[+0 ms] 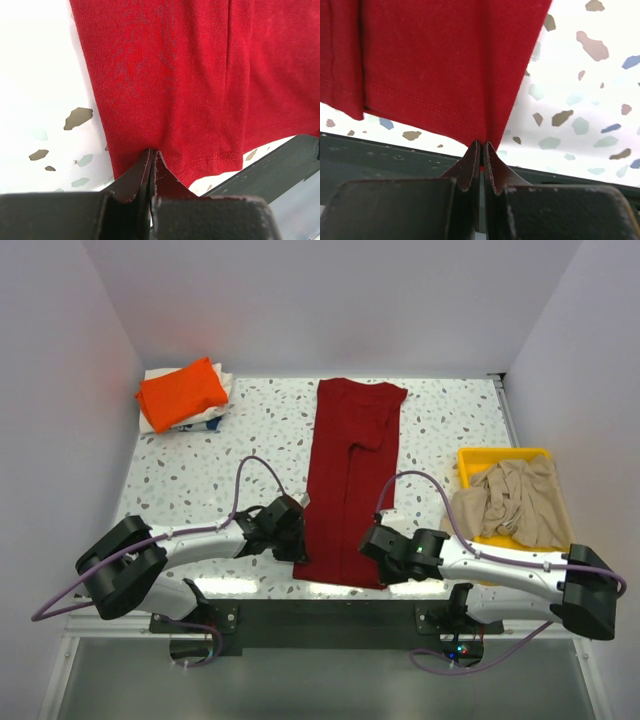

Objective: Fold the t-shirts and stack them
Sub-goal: Fold the tshirt

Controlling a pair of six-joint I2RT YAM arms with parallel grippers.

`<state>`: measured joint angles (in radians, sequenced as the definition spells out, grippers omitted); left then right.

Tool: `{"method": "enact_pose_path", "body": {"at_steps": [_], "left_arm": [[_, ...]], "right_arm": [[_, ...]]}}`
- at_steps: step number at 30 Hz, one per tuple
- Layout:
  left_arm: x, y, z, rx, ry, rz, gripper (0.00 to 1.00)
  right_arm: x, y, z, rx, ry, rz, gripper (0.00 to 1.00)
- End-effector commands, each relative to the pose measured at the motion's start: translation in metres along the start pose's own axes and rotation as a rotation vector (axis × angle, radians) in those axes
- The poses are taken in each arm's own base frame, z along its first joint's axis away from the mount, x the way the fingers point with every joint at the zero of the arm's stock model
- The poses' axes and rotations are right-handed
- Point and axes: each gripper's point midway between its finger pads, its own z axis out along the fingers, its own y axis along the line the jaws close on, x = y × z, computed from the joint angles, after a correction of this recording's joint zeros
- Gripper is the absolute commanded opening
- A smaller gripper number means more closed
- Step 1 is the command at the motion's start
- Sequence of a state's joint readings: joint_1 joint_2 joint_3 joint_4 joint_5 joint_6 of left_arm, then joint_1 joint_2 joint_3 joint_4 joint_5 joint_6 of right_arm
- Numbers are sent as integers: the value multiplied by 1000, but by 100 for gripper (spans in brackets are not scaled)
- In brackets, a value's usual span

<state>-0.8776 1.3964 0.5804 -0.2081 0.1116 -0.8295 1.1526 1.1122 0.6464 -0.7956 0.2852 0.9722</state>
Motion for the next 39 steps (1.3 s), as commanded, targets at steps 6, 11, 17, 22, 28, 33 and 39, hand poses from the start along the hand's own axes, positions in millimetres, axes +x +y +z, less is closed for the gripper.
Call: {"method": "enact_pose_path", "body": {"at_steps": [6,11,17,22,28,33,39], "left_arm": [[24,40,-1,-157,62,-10,0],[25,39,-1,-154,64,-10,0],[23,35,-2,-136,58,-8,0],[11,19,-11,-74,21,23,0],[-21,-21,-40,48,-83,68,20],[-39,-21,-59,9,-162,59,30],[-25,0,-52,-57,-134,14,56]], "right_arm": [[6,-19,-7,67,4,-11,0],[13,-13,0,40,25,-15,0],[20,8,9,-35,43,-47,9],[7,0,-4,0,-3,-37,35],[-35,-22,-33,64,-132,39,62],[-44,-30,-12,-50,-40,189,56],[-37,-24,3,-206,66,338,54]]}}
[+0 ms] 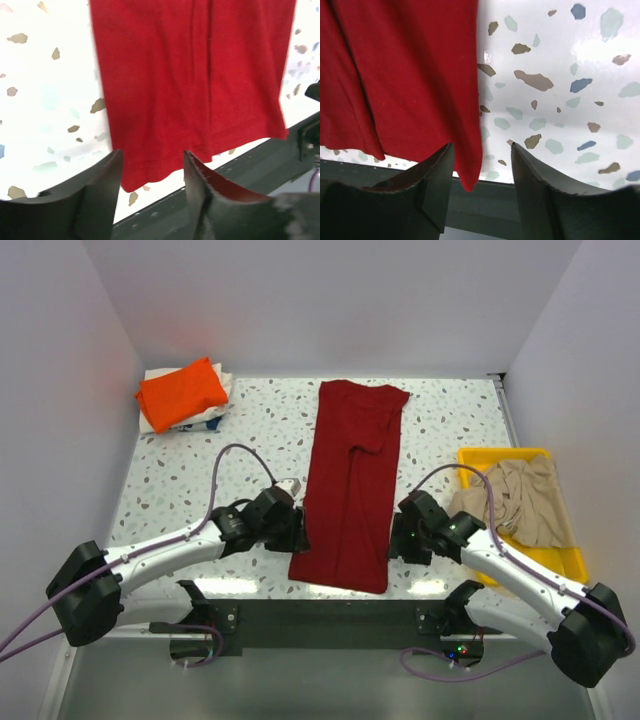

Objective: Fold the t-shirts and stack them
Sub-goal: Fold the tshirt

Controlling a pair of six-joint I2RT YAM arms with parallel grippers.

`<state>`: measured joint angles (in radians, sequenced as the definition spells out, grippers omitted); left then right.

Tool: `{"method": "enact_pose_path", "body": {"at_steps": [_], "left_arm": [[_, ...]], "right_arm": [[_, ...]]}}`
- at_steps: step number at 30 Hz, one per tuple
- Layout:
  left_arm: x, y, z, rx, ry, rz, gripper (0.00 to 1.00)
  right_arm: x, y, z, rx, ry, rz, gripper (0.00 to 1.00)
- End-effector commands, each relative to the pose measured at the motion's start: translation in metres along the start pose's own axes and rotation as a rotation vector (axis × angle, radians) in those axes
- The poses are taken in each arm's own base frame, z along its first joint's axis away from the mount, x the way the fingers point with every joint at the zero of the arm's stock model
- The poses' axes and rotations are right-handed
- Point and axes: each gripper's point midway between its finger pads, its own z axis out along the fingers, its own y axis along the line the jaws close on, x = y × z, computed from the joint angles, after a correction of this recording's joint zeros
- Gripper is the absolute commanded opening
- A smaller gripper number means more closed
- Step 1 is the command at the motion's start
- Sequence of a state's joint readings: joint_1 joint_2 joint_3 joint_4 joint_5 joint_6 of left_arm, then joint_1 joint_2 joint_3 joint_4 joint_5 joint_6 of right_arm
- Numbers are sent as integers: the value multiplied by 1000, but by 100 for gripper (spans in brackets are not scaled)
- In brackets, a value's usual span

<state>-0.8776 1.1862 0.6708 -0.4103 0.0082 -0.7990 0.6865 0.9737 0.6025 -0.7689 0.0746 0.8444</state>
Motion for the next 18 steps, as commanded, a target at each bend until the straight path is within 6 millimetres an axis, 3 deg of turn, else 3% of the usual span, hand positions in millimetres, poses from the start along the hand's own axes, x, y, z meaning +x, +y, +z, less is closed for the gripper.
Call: {"method": "enact_pose_path", "body": {"at_steps": [1,9,18], "left_arm": [[9,15,0,-56,14,-26,58],[33,22,10,8,84,-47,59],[55,32,18,7,144,-56,55]], "right_arm": [[12,14,4,-155,86,37,52],[63,8,26,-256,296,174,47],[81,4,29,-287,331,238,48]]}}
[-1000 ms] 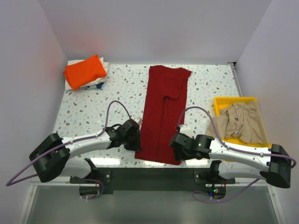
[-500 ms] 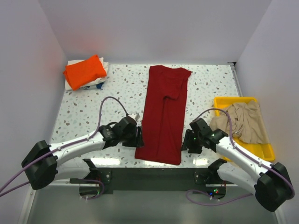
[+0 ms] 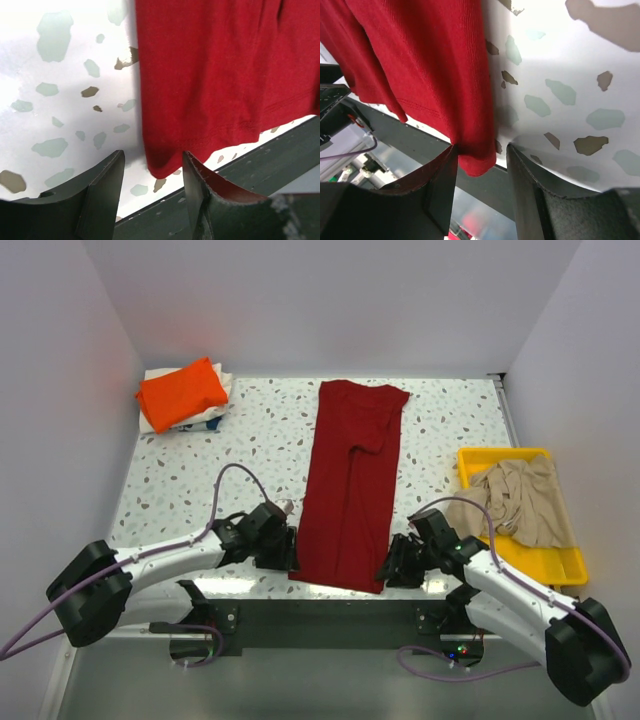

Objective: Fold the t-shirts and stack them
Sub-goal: Fold the tshirt

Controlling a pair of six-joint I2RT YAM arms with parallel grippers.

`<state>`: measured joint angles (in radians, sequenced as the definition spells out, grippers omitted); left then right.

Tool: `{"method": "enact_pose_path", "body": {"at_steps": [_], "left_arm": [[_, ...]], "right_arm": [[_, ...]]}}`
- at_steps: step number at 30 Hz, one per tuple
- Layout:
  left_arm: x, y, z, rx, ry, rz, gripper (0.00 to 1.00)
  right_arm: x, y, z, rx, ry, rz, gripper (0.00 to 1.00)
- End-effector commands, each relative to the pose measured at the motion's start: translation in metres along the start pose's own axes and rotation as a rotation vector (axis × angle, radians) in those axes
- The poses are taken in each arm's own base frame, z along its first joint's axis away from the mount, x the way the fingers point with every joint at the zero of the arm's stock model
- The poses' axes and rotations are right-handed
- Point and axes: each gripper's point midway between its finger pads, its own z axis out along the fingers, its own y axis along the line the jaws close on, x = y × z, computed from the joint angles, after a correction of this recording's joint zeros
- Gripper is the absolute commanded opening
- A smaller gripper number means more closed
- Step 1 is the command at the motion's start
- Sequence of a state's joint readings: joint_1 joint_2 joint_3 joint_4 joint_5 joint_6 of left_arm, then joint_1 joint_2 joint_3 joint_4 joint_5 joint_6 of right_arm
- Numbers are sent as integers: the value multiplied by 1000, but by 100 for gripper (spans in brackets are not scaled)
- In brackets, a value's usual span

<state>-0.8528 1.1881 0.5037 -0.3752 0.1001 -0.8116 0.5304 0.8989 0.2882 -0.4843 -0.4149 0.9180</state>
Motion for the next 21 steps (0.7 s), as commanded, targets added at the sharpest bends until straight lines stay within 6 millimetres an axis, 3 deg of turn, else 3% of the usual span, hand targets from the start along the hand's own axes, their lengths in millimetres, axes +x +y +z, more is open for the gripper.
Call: {"method": "enact_pose_path", "body": {"at_steps": [1,6,13,16,17,21], "left_arm": [[1,-7,4,48,0,-13,54],[6,-4,10,62,2,-34,49],[14,-8,12,102,15,-49,39],[17,-10,10,115,20,-51,25],[18,-10,9,118,19,-52,16],[26,-18,7,139,29,-62,0]], "right_arm": [[13,-17,5,33,36,45,48],[14,-19,6,26,28,57,48],[13,-17,4,12,10,57,36],[12,-17,3,9,2,50,24],[13,-18,2,15,0,47,21],[16,-25,-1,37,-3,38,1]]}}
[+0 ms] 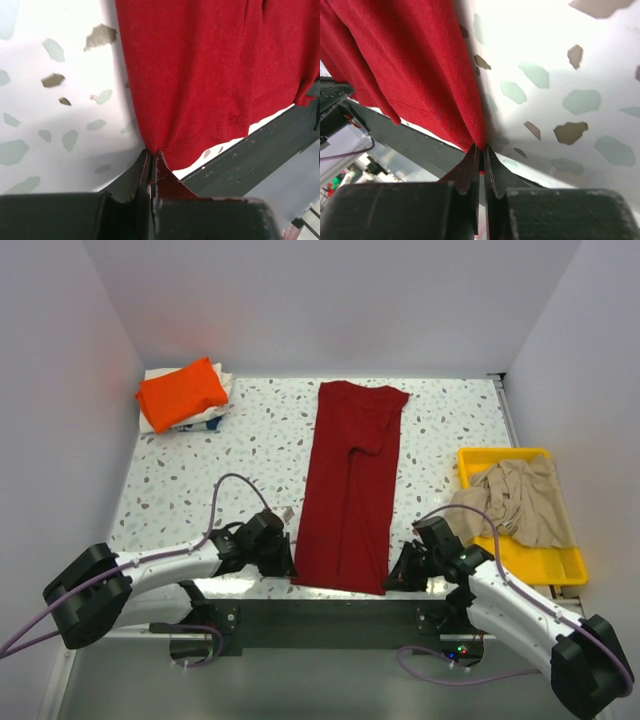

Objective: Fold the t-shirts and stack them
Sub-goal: Fold the tshirt

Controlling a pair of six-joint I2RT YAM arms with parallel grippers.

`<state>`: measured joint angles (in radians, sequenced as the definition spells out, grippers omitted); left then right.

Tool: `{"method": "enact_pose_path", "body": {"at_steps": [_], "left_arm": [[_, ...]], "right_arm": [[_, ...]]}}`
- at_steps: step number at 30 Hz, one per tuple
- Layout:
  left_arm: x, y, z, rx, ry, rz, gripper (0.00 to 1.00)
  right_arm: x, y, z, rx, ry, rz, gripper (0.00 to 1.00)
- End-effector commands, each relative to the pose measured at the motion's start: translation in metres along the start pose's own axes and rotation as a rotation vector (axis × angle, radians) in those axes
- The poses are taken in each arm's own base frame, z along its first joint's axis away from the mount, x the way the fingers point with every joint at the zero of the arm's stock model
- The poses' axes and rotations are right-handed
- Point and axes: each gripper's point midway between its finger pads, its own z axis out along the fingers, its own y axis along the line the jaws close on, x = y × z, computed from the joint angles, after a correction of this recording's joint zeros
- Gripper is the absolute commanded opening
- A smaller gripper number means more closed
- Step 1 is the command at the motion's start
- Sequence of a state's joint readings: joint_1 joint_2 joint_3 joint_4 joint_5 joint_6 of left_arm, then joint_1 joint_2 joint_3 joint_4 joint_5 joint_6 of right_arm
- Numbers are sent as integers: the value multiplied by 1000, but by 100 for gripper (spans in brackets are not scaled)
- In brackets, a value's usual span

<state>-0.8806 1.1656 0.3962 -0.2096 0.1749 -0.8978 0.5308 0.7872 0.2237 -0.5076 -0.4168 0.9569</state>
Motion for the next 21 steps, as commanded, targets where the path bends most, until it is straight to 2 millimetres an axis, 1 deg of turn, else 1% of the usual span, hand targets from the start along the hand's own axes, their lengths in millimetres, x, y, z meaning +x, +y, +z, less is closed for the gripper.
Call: {"method": "enact_pose_path", "body": {"at_steps": [1,3,4,5,6,7,8,9,10,11,12,13,14,15,16,17,18,19,20,21], "left_arm": [[11,-7,-2,29,16,-9,0],[18,-13,-3,41,21,-6,0],[18,-19,-5,54,16,-3,0],[19,-22,-6,61,18,1,0],[19,-27,-7,66,13,4,0],[13,-35,-11,76,1,8,0],[9,-39,-14,78,-13,6,0],[4,-43,-16,79,-24,19,0],[-9,-52,-21,79,-62,28,0],[-17,-55,-23,71,-79,37,0],[-28,-55,-24,60,-100,51,0],[-42,-66,-26,70,-115,59,0],[-50,-68,-26,72,-124,63,0],[-64,-67,-23,75,-130,61,0],[-81,-78,-28,104,-158,63,0],[-93,-81,-29,113,-175,59,0],[-111,-79,-28,111,-203,48,0],[-131,-91,-34,133,-244,51,0],[-144,-93,-35,130,-265,53,0],[-159,-91,-37,116,-289,40,0]], "right_arm": [[7,-17,-3,62,6,2,0],[9,-20,-8,76,0,-8,0],[9,-20,-11,78,-2,-20,0],[6,-14,-15,66,-15,-32,0],[8,-13,-21,69,-18,-41,0],[4,-12,-25,80,-37,-57,0],[0,-4,-34,75,-58,-71,0],[-3,1,-39,71,-75,-84,0],[-8,5,-43,76,-95,-97,0],[-18,16,-52,72,-140,-119,0],[-26,21,-55,74,-168,-129,0],[-31,23,-55,96,-171,-139,0],[-44,41,-61,70,-214,-161,0],[-51,47,-62,72,-228,-169,0],[-58,52,-59,89,-227,-172,0],[-75,70,-64,66,-284,-187,0],[-85,77,-65,65,-307,-188,0],[-95,86,-65,61,-329,-187,0],[-111,99,-61,59,-348,-183,0],[-122,105,-60,51,-365,-168,0]]}}
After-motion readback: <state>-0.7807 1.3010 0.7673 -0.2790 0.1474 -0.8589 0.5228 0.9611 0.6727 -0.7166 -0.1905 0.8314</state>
